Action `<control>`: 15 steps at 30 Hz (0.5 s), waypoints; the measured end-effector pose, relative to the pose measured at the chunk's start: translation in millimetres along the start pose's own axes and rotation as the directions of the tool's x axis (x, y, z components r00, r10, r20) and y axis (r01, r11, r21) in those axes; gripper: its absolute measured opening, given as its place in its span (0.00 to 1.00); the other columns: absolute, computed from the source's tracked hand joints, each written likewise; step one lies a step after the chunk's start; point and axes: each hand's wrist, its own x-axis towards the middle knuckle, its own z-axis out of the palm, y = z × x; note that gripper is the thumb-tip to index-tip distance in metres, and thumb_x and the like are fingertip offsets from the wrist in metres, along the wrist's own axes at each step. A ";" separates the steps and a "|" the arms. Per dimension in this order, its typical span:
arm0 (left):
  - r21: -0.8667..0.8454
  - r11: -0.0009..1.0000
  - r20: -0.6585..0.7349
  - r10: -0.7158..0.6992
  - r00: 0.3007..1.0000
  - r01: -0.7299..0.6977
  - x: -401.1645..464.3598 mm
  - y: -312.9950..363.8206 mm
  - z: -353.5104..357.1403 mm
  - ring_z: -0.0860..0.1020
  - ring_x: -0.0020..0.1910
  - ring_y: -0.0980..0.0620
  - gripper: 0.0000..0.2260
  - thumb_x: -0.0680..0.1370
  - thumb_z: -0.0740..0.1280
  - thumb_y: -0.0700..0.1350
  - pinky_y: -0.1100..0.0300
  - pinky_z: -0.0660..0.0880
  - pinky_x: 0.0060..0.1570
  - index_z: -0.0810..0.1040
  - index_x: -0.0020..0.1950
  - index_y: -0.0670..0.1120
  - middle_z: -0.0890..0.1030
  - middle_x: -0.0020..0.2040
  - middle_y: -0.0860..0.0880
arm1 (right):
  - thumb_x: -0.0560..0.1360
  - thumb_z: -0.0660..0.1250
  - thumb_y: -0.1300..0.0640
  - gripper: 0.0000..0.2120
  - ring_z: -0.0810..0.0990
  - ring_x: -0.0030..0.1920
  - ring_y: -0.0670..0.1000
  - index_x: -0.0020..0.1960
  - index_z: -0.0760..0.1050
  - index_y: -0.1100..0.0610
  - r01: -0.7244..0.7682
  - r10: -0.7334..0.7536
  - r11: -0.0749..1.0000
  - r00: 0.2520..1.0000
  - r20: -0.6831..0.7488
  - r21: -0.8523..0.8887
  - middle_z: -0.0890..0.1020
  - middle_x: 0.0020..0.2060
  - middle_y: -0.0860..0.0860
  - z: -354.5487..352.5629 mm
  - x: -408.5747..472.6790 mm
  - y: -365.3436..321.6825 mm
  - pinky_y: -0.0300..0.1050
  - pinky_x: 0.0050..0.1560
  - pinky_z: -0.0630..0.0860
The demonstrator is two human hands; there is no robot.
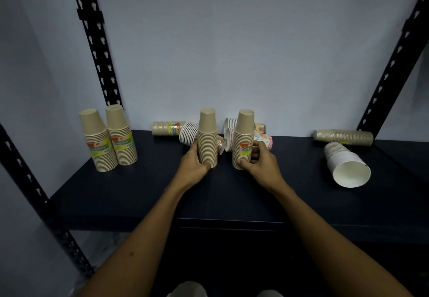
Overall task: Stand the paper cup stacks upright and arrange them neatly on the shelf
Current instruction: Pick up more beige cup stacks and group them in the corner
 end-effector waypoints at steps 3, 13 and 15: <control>0.027 1.000 -0.032 -0.011 0.999 0.012 -2.9 0.2 0.5 0.75 0.59 0.54 0.30 0.73 0.72 0.38 0.62 0.70 0.56 0.65 0.72 0.48 0.77 0.58 0.51 | 0.70 0.75 0.59 0.26 0.79 0.53 0.45 0.63 0.68 0.55 -0.011 0.011 1.000 1.000 0.008 0.011 0.78 0.56 0.49 -0.8 -3.2 0.0 0.34 0.50 0.75; 0.122 0.991 0.021 0.051 0.998 -0.053 -9.8 4.0 3.5 0.74 0.59 0.57 0.28 0.72 0.74 0.44 0.64 0.68 0.55 0.69 0.70 0.49 0.77 0.61 0.54 | 0.67 0.78 0.57 0.26 0.79 0.51 0.44 0.62 0.72 0.54 -0.010 0.010 1.000 0.999 -0.033 0.019 0.79 0.53 0.47 2.5 -20.3 -2.7 0.31 0.45 0.73; 0.157 0.985 0.020 0.063 0.998 -0.065 -10.0 3.3 3.3 0.75 0.60 0.55 0.23 0.73 0.71 0.42 0.64 0.68 0.55 0.73 0.67 0.48 0.78 0.60 0.52 | 0.68 0.76 0.59 0.26 0.79 0.53 0.45 0.64 0.71 0.55 -0.008 0.009 0.999 1.000 -0.016 0.031 0.79 0.54 0.48 1.8 -20.6 -2.3 0.35 0.50 0.76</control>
